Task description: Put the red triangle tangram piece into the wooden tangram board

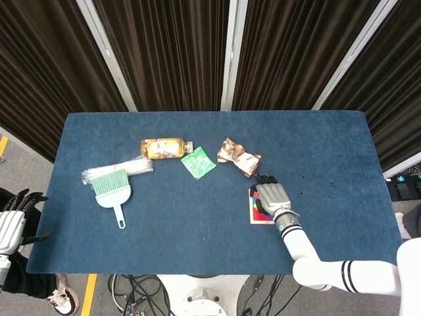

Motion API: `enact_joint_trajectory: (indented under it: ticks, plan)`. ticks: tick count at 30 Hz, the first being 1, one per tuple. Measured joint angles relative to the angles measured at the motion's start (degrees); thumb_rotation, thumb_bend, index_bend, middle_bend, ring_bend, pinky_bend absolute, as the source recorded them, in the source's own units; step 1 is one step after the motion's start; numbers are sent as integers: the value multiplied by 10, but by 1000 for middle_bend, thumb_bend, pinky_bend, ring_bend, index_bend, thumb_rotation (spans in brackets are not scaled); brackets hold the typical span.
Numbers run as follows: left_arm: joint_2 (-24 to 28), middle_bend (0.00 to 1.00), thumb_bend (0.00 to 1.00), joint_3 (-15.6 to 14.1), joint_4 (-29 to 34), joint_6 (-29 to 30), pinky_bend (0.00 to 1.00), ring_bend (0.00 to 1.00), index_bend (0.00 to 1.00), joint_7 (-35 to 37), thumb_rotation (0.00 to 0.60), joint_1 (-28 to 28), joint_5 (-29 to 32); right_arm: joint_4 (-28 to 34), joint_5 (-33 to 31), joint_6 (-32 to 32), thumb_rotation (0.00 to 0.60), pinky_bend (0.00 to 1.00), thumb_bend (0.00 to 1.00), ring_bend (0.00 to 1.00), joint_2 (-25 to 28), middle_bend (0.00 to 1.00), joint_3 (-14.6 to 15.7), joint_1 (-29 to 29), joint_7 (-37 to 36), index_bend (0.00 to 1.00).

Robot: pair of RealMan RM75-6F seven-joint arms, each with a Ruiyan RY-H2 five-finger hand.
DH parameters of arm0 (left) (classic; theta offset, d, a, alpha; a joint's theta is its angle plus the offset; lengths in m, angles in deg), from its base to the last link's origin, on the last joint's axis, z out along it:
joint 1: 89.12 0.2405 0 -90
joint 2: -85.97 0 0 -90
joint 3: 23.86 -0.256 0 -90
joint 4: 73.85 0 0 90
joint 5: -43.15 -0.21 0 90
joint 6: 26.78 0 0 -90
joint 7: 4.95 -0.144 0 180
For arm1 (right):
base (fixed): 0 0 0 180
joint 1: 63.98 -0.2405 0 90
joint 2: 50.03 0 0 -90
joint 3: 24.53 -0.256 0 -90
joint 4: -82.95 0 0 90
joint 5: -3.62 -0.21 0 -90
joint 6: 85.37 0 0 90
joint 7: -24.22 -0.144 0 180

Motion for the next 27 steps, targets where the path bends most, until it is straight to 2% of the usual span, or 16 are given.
enact_joint_trajectory:
  ticks: [27]
  plan:
    - [0, 170, 31, 1, 2, 0, 171, 68, 249, -2, 600, -1, 0, 5, -1, -8, 600, 0, 557, 0, 8, 0, -2, 2, -3, 364]
